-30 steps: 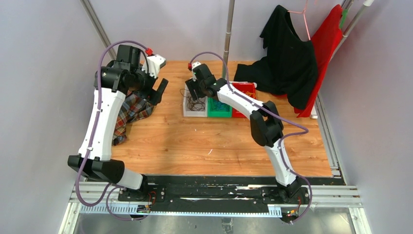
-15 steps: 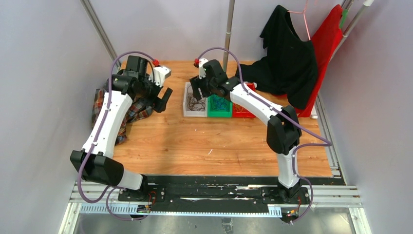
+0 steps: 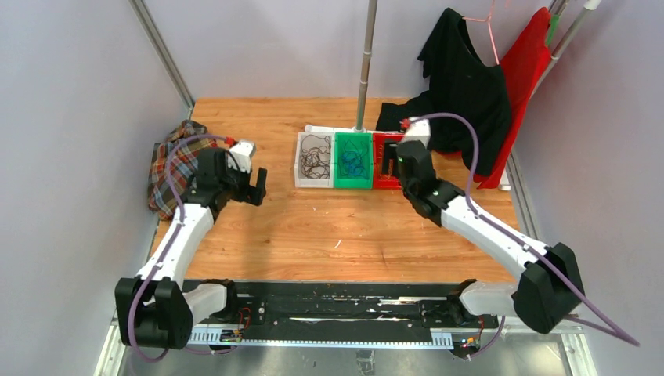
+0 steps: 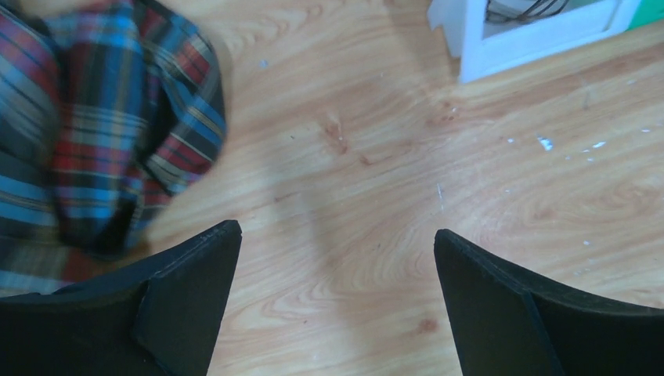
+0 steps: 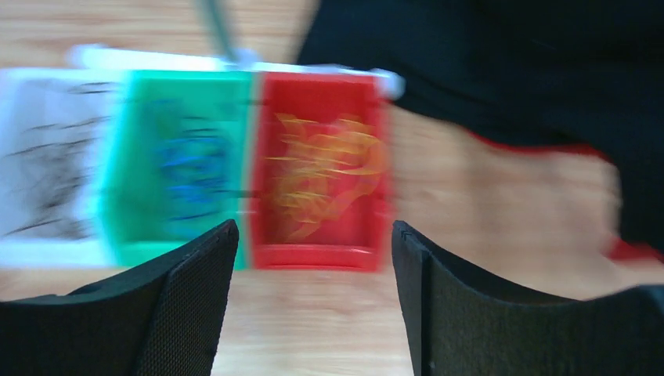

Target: Untangle the cables

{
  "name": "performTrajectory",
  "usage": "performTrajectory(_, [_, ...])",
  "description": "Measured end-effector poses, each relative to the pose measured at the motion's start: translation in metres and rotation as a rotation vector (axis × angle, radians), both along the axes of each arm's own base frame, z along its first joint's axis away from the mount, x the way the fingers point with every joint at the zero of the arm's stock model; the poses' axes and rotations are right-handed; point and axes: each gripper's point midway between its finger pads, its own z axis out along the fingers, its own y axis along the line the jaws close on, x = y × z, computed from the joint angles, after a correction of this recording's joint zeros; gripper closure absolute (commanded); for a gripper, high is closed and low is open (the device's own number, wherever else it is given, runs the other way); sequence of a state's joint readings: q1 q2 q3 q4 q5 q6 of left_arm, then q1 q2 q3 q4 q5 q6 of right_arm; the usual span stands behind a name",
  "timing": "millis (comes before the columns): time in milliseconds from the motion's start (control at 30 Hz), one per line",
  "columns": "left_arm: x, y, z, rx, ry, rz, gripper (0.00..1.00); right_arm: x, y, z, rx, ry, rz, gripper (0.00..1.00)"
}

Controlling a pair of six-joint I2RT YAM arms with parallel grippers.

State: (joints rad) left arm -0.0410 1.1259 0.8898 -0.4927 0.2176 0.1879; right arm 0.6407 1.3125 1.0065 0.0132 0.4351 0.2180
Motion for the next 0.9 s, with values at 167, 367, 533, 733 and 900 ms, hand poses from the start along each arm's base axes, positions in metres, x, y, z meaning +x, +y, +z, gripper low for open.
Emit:
performTrajectory(167, [-0.001, 0.001, -0.066, -0.040, -0.031, 0.061, 0.02, -0.014, -0.124, -0.051, -0.130, 0.006, -0.466, 0.28])
performTrajectory(367, [0.024, 0.000, -0.077, -0.063, -0.202, 0.076, 0.02, -0.066, -0.251, -0.109, -0.198, 0.123, -0.950, 0.28])
performTrajectory(533, [0.035, 0.000, -0.092, -0.068, -0.250, 0.074, 0.02, -0.081, -0.274, -0.124, -0.230, 0.128, -1.005, 0.27])
performTrajectory(733, [0.049, 0.009, -0.081, -0.045, -0.329, 0.119, 0.02, -0.089, -0.288, -0.145, -0.263, 0.133, -1.024, 0.27])
performTrajectory(900, [0.042, 0.020, -0.079, -0.038, -0.445, 0.168, 0.02, -0.086, -0.294, -0.153, -0.230, 0.083, -1.025, 0.26])
